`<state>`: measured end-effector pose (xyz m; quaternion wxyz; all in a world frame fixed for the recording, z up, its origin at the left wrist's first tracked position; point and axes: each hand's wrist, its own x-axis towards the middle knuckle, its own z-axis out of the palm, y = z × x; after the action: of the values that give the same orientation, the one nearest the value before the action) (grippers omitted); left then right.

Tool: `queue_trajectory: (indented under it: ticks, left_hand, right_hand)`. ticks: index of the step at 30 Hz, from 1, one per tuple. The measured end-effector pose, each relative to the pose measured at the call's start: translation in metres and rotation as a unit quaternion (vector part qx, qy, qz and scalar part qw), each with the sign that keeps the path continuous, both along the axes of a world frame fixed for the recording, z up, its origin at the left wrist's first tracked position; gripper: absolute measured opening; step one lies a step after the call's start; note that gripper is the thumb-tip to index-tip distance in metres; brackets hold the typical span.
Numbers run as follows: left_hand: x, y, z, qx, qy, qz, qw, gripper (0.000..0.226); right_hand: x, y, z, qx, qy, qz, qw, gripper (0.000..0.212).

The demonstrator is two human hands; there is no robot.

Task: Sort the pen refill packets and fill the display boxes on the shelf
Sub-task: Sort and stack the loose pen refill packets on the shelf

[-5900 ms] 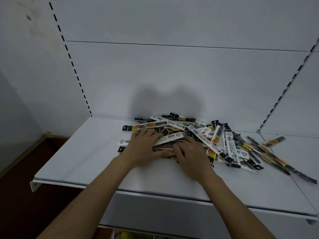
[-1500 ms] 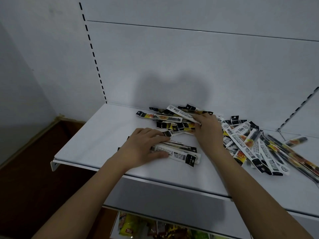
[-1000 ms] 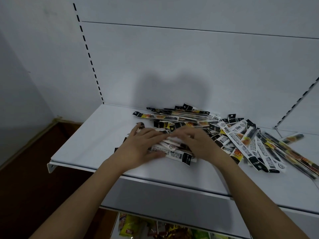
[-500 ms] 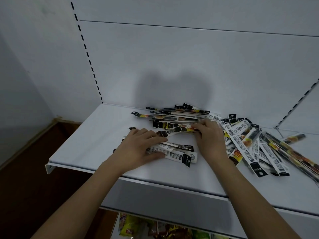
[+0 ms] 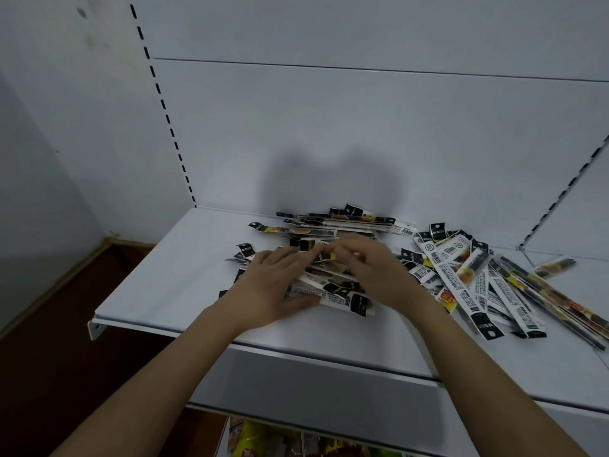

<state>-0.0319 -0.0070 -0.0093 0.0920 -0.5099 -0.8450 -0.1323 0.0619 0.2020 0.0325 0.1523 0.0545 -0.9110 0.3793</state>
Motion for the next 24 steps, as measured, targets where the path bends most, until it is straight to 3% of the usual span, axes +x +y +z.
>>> queue_trajectory:
  ticks: [3,6,8,10,13,16,19,22,24]
  left_hand:
    - [0.009,0.020,-0.001,-0.015,0.035,-0.008,0.999,0.065]
    - [0.016,0.039,-0.005,0.004,0.044,-0.025,0.999,0.057]
    - [0.017,0.043,-0.007,0.017,0.048,-0.032,0.998,0.054]
    - [0.017,0.043,-0.007,0.038,0.052,-0.029,0.997,0.055]
    - [0.017,0.042,-0.009,0.054,0.061,0.004,0.997,0.070]
    - [0.016,0.043,-0.006,-0.027,0.014,0.045,0.998,0.090]
    - [0.014,0.044,-0.003,-0.032,0.019,0.061,0.997,0.099]
    - [0.010,0.048,0.000,-0.038,0.031,0.081,0.996,0.099]
    - [0.006,0.053,-0.003,-0.016,0.043,0.099,0.994,0.099]
  right_hand:
    - [-0.001,0.029,-0.008,0.115,0.035,-0.137,0.983,0.028]
    - [-0.004,0.046,-0.022,0.211,-0.039,-0.171,0.962,0.034]
    - [-0.003,0.048,-0.025,0.226,-0.023,-0.184,0.956,0.027]
    - [-0.004,0.047,-0.024,0.223,-0.005,-0.179,0.958,0.024]
    - [-0.006,0.038,-0.024,0.219,-0.026,-0.094,0.971,0.024]
    - [-0.003,0.027,-0.013,0.083,-0.073,-0.021,0.994,0.026]
    - [-0.002,0.024,-0.007,-0.056,-0.048,-0.059,0.996,0.025]
    - [-0.009,0.033,-0.016,0.025,0.073,-0.172,0.982,0.025]
    - [-0.021,0.040,-0.020,0.090,0.069,-0.188,0.975,0.034]
